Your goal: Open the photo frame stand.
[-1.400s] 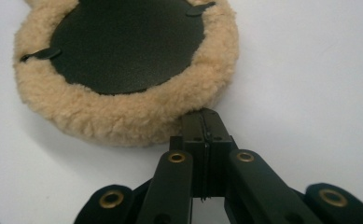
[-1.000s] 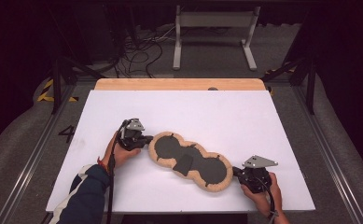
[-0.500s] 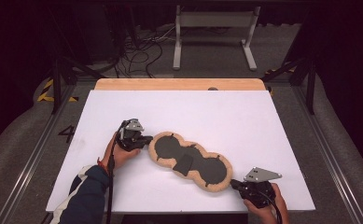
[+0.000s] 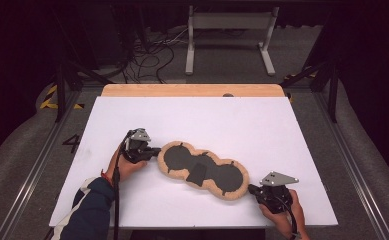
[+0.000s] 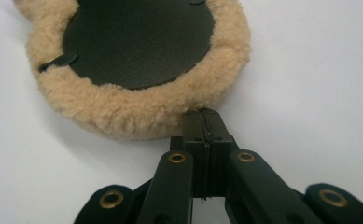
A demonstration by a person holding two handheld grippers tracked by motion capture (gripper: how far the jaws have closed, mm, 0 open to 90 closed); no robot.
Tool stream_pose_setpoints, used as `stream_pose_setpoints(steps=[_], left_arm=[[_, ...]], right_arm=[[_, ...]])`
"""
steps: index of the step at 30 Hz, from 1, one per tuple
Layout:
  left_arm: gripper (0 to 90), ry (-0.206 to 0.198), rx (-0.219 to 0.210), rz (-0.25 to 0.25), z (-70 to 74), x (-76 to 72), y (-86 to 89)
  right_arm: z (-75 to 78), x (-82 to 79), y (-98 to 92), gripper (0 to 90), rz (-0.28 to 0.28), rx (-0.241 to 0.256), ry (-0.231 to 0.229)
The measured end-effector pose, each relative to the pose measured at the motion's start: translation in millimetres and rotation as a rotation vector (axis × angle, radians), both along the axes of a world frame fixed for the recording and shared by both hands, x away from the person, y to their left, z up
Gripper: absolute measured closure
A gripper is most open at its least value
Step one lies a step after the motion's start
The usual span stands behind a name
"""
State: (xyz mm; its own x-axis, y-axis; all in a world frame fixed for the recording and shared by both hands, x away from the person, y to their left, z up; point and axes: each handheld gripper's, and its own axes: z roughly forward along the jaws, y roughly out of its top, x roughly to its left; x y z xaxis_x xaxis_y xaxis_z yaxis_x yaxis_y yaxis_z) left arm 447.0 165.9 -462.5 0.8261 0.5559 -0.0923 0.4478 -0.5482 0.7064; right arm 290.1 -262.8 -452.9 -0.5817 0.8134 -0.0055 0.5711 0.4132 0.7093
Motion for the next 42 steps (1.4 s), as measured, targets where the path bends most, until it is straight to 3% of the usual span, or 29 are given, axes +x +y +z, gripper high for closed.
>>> stream_pose_setpoints(steps=[6,10,13,16,19,22,25,29,42], left_arm=[[89.3,0.011,0.000,-0.002,0.2,-6.3,3.5],[89.3,0.005,0.012,-0.012,1.0,-7.8,4.1],[88.9,0.006,0.021,-0.013,1.9,-11.0,4.4],[88.3,0.005,0.023,-0.010,1.9,-14.0,4.6],[88.7,0.002,0.029,-0.012,2.2,-15.0,4.4],[88.4,0.006,0.028,-0.016,2.3,-17.2,5.3],[87.7,0.001,0.030,-0.026,2.3,-17.6,5.1],[88.7,0.008,0.022,-0.026,1.7,-19.5,4.6],[89.2,0.005,0.021,-0.020,1.7,-23.3,-2.3]], right_arm=[[-1.4,13.0,-1.5,90.0,-0.041,0.006,-0.009],[0.1,11.5,-1.4,90.0,-0.032,0.002,-0.006],[3.9,1.4,-1.3,90.0,0.014,0.000,0.011],[3.3,-14.0,5.0,90.0,0.099,0.017,0.046],[1.7,-12.9,14.2,90.0,0.121,0.007,0.043],[0.3,-6.7,15.3,90.0,0.100,0.012,0.044],[-1.7,-1.8,8.9,90.0,0.061,0.060,0.054],[-0.9,2.5,9.5,90.0,0.036,0.019,0.024],[-1.1,31.5,-2.2,90.0,-0.043,0.018,0.004]])
